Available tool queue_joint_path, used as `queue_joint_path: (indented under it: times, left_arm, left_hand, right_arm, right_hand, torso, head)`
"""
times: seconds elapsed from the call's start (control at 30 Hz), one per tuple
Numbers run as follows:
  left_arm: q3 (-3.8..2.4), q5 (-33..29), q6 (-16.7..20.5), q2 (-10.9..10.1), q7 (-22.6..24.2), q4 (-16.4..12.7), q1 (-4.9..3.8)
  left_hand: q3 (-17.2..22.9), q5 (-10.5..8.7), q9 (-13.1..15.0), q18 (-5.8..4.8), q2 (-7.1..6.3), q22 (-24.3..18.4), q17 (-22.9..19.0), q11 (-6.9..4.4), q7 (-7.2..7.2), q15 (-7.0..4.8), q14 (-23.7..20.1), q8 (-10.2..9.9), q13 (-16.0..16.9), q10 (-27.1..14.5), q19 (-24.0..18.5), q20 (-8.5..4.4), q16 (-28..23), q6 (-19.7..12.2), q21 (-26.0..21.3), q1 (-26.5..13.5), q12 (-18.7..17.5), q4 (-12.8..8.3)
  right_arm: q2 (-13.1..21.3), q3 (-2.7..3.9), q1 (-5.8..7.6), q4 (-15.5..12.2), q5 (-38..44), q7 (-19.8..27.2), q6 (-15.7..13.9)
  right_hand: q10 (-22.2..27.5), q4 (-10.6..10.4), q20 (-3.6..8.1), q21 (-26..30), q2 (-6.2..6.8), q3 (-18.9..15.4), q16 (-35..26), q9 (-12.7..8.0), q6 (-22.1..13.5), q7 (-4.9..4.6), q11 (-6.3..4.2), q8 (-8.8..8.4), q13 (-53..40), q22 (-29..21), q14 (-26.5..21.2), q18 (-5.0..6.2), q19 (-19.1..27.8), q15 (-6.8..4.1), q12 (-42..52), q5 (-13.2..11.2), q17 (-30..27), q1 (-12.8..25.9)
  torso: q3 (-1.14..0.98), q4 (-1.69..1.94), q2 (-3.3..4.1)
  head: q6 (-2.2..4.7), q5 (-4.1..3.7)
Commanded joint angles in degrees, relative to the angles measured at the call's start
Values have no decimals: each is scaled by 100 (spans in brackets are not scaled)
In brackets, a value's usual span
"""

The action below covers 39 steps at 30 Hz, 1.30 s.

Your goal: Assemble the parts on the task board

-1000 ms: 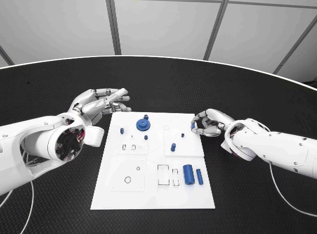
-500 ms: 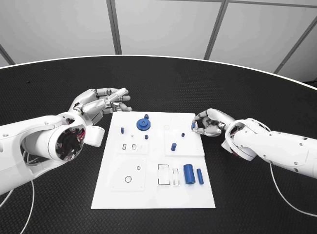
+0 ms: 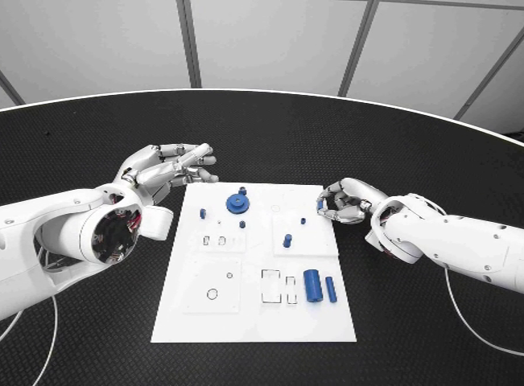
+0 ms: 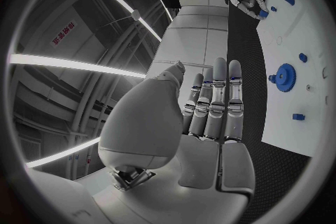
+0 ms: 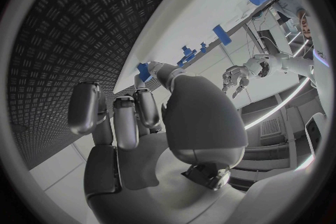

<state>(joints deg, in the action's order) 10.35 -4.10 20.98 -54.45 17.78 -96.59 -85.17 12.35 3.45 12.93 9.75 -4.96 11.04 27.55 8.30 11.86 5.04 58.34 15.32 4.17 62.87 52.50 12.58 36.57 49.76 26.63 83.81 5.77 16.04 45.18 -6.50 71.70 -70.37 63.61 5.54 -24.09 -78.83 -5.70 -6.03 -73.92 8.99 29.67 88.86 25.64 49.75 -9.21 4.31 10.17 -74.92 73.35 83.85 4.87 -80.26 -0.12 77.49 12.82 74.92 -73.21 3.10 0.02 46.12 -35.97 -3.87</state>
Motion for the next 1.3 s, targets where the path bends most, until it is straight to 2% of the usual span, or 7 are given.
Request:
queue_joint_path:
  times: [0.03, 0.3, 0.5, 0.63, 0.8, 1.13, 1.3]
  left_arm:
    - [0, 0, -1, -3, 1, -2, 0]
    - [0, 0, -1, -3, 1, -5, 0]
    - [0, 0, 1, -8, -1, -5, 0]
    - [0, 0, -1, -7, -3, -4, 0]
    - [0, 0, -2, -6, -5, 3, 0]
    - [0, 0, -9, 3, -8, 37, 0]
    - [1, 0, -19, 24, -9, 95, 0]
  left_hand:
    - [32, -5, 5, 67, -8, 7, 6, 29, 33, 10, -32, -25, -3, 30, -32, -6, 27, -11, 22, 39, -28, 12]
    - [53, -6, 8, 67, -16, 8, 11, 31, 35, 12, -43, -31, -2, 34, -40, -4, 33, -9, 27, 36, -37, 17]
    - [53, -6, 8, 67, -16, 8, 11, 31, 35, 12, -43, -31, -2, 34, -40, -4, 33, -9, 27, 36, -37, 17]
    - [53, -6, 8, 67, -16, 8, 11, 31, 35, 12, -43, -31, -2, 34, -40, -4, 33, -9, 27, 36, -37, 17]
    - [53, -6, 8, 67, -16, 8, 11, 31, 35, 12, -43, -31, -2, 34, -40, -4, 33, -9, 27, 36, -37, 17]
    - [53, -6, 8, 67, -16, 8, 11, 31, 35, 12, -43, -31, -2, 34, -40, -4, 33, -9, 27, 36, -37, 17]
    - [67, -5, 10, 67, -20, 8, 15, 32, 36, 12, -48, -34, -2, 36, -44, -3, 37, -8, 30, 39, -43, 16]
  right_arm:
    - [-12, 0, 0, 12, 0, -7, -4]
    - [-37, 1, 1, 46, 0, -31, 8]
    - [-33, 2, 1, 46, 0, -41, -3]
    - [-31, 2, 1, 21, 0, -36, -45]
    - [-23, 3, 2, -43, -1, -71, -157]
    - [62, 9, 2, -243, -231, -172, -395]
    - [170, 26, 19, -527, -259, -267, -429]
  right_hand:
    - [-27, 9, 13, -18, -40, 28, 20, 7, 47, -1, -2, 30, -163, 4, 561, -59, -34, 2, 30, 7, 1274, 1]
    - [-34, 13, 15, -21, -39, 28, 24, 8, 53, 0, -3, 30, -170, 10, 563, -60, -38, 1, 37, 5, 1282, 5]
    - [-59, 53, 41, -41, -159, 88, 26, 60, 257, 52, -46, 138, -190, 43, 565, -65, -54, -29, 57, 27, 1288, -16]
    - [-93, 110, 78, -54, -288, 139, 35, 138, 441, 131, -110, 283, -218, 69, 569, -68, -65, -78, 81, 37, 1310, -53]
    - [-139, 186, 126, -94, -448, 239, 44, 208, 469, 177, -155, 377, -252, 124, 575, -80, -93, -126, 109, -91, 1332, -97]
    - [-170, 193, 138, -106, -414, 220, 50, 231, 454, 178, -158, 401, -278, 142, 579, -84, -103, -133, 132, -100, 1348, -39]
    - [-165, 202, 139, -108, -410, 226, 52, 233, 435, 175, -158, 397, -271, 147, 580, -85, -106, -132, 125, -79, 1353, -34]
  torso:
    - [1, 3, 0]
    - [0, -4, 3]
    - [-4, -4, 0]
    - [-3, -5, -1]
    - [-10, -6, -6]
    - [-16, -10, -30]
    - [-18, -29, -70]
  head:
    - [-7, 12]
    - [-23, 30]
    - [-40, 32]
    - [-47, 33]
    - [-51, 34]
    - [-58, 41]
    - [-62, 64]
